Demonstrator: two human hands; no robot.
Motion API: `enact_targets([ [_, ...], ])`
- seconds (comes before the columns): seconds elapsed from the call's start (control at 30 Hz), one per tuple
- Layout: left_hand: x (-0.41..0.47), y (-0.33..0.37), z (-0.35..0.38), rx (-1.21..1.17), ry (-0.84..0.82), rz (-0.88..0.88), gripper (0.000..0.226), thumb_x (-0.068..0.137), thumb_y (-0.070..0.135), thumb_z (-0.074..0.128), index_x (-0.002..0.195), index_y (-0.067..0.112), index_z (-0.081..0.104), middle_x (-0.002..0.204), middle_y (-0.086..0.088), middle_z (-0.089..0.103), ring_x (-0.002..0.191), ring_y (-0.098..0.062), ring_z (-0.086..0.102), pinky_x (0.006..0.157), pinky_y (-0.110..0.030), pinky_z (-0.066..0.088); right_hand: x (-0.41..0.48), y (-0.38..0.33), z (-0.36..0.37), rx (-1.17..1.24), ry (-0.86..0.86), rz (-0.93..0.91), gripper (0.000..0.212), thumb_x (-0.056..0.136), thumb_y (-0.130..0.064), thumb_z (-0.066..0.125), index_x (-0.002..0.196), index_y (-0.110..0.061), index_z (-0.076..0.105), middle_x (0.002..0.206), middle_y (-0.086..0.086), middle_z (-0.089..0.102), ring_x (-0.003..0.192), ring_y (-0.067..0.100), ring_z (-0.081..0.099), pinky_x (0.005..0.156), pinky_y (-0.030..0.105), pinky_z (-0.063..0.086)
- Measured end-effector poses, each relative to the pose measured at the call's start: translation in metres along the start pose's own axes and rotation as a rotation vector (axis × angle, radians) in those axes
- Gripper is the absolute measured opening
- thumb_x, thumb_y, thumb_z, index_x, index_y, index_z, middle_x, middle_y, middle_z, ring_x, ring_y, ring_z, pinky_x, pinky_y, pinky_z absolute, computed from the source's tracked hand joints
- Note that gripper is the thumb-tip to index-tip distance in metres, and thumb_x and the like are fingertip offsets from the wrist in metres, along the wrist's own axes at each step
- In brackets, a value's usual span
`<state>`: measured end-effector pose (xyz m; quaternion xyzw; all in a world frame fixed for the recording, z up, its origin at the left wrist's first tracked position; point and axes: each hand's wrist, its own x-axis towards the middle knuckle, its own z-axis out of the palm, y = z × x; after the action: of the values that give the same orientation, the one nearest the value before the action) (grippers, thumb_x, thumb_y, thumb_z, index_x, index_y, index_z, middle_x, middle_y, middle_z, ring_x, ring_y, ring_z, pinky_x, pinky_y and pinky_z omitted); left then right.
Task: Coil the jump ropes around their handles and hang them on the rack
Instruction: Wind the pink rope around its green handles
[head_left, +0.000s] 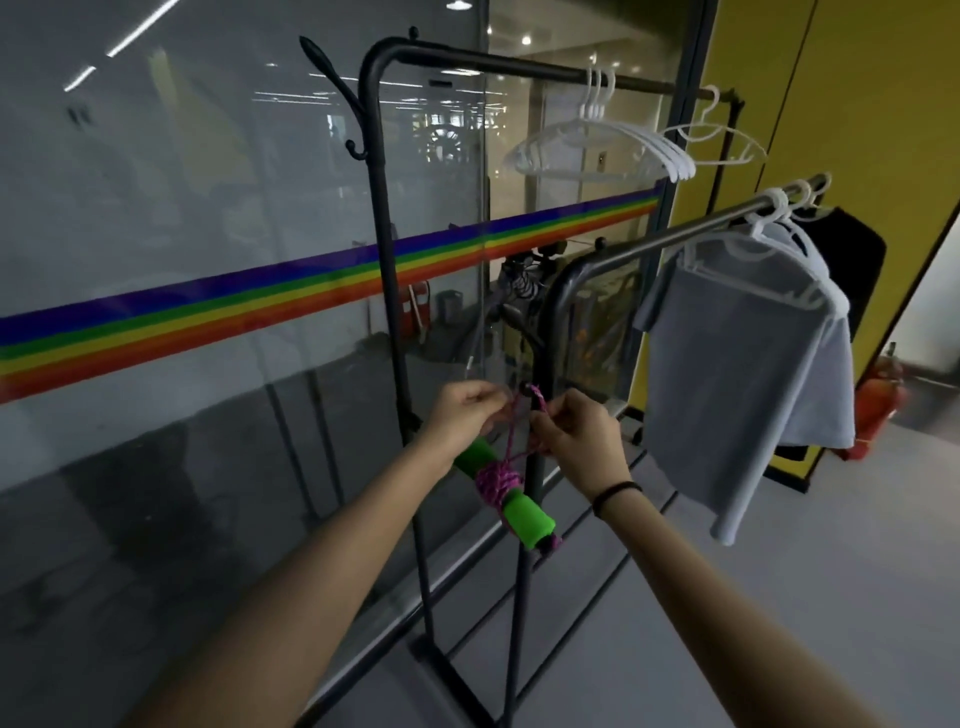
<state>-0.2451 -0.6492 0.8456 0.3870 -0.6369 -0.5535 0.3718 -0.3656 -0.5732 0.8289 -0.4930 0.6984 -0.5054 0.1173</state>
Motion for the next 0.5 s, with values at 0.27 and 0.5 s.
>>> enact_targets([
  [0.27,-0.108,0.002,-0.004,-0.001,0.228,-0.055,0.017,0.093,0.017,0.052,0.082,0.016,0.066,0.078,0.003,0.066,0.069,-0.007,0.060,0.069,-0.021,0.044,-0.051,-0.001,-0.041,0.116,-0.136,-0.051,0.011,0.081,-0.008,0.061,0.082,-0.019,0.057,0.085,0.002,0.061,0.085,0.021,0.060,0.076,0.032,0.047],
  [0.5,-0.279,-0.050,0.034,0.057,0.532,-0.110,0.023,0.091,0.010,0.052,0.073,0.017,0.065,0.063,0.007,0.065,0.039,0.004,0.050,0.045,-0.009,0.039,-0.185,0.039,-0.073,0.182,-0.714,-0.085,0.028,0.082,-0.002,0.057,0.068,-0.027,0.058,0.077,0.006,0.062,0.075,0.021,0.059,0.070,0.034,0.047],
])
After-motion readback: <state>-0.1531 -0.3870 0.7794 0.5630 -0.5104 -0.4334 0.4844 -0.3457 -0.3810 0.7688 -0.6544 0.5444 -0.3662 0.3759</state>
